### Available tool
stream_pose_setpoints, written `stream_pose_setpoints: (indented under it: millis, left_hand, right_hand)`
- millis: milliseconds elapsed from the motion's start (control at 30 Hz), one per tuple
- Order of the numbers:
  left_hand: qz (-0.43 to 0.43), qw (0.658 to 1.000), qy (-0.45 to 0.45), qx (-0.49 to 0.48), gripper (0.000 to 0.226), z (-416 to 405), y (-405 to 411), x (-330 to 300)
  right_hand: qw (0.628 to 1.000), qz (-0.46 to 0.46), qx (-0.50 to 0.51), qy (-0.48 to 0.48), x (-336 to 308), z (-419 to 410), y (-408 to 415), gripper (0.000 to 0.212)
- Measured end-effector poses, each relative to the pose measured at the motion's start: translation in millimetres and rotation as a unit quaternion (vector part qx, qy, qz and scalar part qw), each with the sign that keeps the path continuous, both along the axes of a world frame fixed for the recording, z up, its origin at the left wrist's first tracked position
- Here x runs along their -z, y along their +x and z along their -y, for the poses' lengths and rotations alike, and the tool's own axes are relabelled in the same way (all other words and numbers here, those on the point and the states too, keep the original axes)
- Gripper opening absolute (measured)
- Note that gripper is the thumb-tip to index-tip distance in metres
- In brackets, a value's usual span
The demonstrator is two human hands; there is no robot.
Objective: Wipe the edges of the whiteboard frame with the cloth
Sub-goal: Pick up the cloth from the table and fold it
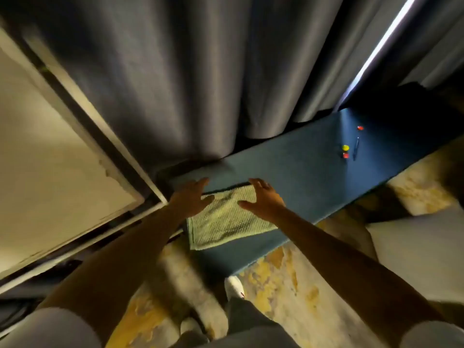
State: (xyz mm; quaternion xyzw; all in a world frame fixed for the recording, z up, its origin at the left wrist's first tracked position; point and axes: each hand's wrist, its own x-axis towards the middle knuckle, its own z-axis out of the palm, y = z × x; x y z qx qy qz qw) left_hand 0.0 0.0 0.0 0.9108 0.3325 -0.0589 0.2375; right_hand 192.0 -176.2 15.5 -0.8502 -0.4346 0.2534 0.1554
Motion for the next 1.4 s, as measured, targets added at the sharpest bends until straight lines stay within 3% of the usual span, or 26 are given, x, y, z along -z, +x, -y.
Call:
stream_pose_setpoints:
  millis: [167,400,633,800,933,1067,1200,1300,1400]
  left_hand:
    - [-0.084,0.994,-0.057,0.049,0.077,-2,46,25]
    - [-0.119,0.988,-0.089,0.044,0.078,2,91,53]
    - [-0.099,0.990,-0.103,-0.002,0.071,7,95,68]
    - [-0.213,0.977,-0.022,-0.014,0.063,7,92,72]
    - [-0.170,0.978,-0.115,-0.030,0.041,-1,81,66]
    - [-0.100,0.955,-0.244,-0.139,0.040,-21,79,28]
    - [0.100,0.936,-0.258,-0.216,0.034,-40,69,-23]
    - [0.248,0.901,-0.283,-0.216,0.030,-43,60,-71]
    - [0.331,0.873,-0.306,-0.186,0.040,-36,57,-109]
  right_hand:
    - [0.993,0.015,-0.052,-0.101,52,26,13,0.095]
    - [0.990,0.079,-0.054,-0.105,82,49,28,0.083]
    - [0.957,0.136,-0.209,-0.145,97,58,23,0.097]
    - [0.955,0.179,-0.213,-0.102,104,55,7,0.069]
    - [0.962,0.193,-0.185,-0.055,101,37,15,0.040]
    - [0.992,0.054,-0.052,0.098,74,24,32,0.032]
    - [0.970,-0.075,0.046,0.227,33,13,51,0.028]
    - [0.891,-0.313,0.094,0.317,-7,0,61,0.022]
    - [0.792,-0.456,0.179,0.365,-36,-13,66,0.018]
